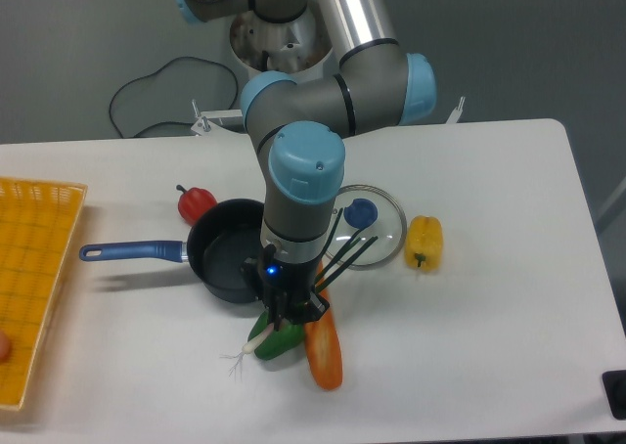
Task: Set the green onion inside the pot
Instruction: 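Hold the green onion in the gripper above the table near the pot, then carry the green onion over the black saucepan, then lower the green onion into the saucepan beside its rim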
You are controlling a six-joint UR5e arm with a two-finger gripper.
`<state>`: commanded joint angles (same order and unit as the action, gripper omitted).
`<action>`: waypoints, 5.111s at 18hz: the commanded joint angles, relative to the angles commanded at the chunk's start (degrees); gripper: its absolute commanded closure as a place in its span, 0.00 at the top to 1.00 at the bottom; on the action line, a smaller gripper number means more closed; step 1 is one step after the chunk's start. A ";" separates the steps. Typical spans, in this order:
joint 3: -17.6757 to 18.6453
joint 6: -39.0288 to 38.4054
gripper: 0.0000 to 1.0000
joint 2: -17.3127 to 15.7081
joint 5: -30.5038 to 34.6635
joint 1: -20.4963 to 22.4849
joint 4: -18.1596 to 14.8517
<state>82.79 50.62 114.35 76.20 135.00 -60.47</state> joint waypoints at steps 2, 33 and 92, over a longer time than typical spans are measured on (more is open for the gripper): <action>0.17 -0.09 0.00 0.00 0.00 0.00 0.00; 0.44 -17.31 0.00 -3.08 -4.39 -6.50 -0.53; 6.24 -12.31 0.00 1.14 -6.85 -10.02 3.43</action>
<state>89.03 38.32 115.49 69.35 124.98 -57.04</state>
